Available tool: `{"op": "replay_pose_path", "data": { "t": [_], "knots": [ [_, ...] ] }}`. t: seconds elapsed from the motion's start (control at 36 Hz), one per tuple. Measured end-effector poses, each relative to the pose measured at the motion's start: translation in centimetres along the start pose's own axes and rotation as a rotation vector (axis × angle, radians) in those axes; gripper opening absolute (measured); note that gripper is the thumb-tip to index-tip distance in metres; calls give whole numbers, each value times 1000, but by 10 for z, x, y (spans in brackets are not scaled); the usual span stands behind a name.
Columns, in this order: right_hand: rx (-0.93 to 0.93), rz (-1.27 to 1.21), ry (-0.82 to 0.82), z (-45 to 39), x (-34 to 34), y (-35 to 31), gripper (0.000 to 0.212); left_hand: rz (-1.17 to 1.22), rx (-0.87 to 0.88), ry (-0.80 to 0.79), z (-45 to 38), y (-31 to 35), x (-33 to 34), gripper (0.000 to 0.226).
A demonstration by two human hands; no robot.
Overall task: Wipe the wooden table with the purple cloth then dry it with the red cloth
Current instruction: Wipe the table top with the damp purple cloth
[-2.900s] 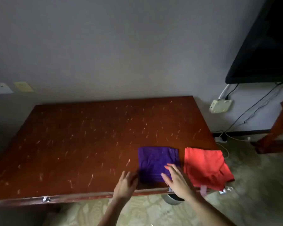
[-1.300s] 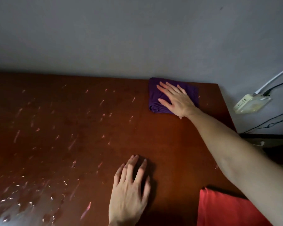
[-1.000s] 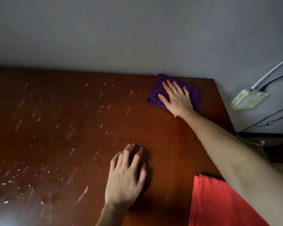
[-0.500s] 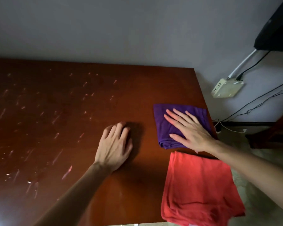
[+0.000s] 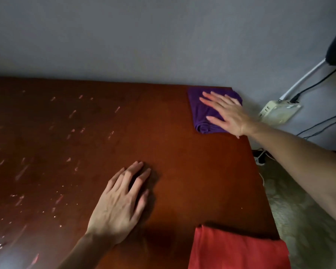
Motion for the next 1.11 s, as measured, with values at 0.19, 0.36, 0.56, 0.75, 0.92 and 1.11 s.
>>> {"op": "replay_pose_path", "data": {
  "t": [0.19, 0.36, 0.56, 0.75, 0.92, 1.11],
  "knots": [
    [164, -27, 30, -17, -1, 12, 75, 22, 20, -20, 2, -3, -1, 53],
    [330, -58, 81, 15, 4, -16, 79, 45, 19, -17, 2, -3, -3, 55],
    [235, -7, 101, 127, 15, -84, 71, 60, 27, 2, 5, -1, -6, 57],
    [4, 56, 4, 189, 21, -145, 69, 27, 18, 39, 4, 3, -6, 54],
    [-224, 47, -102, 157, 17, -128, 73, 23, 12, 50, 3, 2, -5, 53],
    [-283, 48, -97, 13, 9, -88, 71, 18, 17, 50, 0, -2, -5, 51]
  ]
}}
Point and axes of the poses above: each hand's wrist, its own z-axis away from the middle knuckle, its own x-axis out of the palm, y = z × x, the point moved 3 cm from there along -z, towards the middle knuckle, and after that the axes turned 4 degrees about -x, right-handed, at the moved point
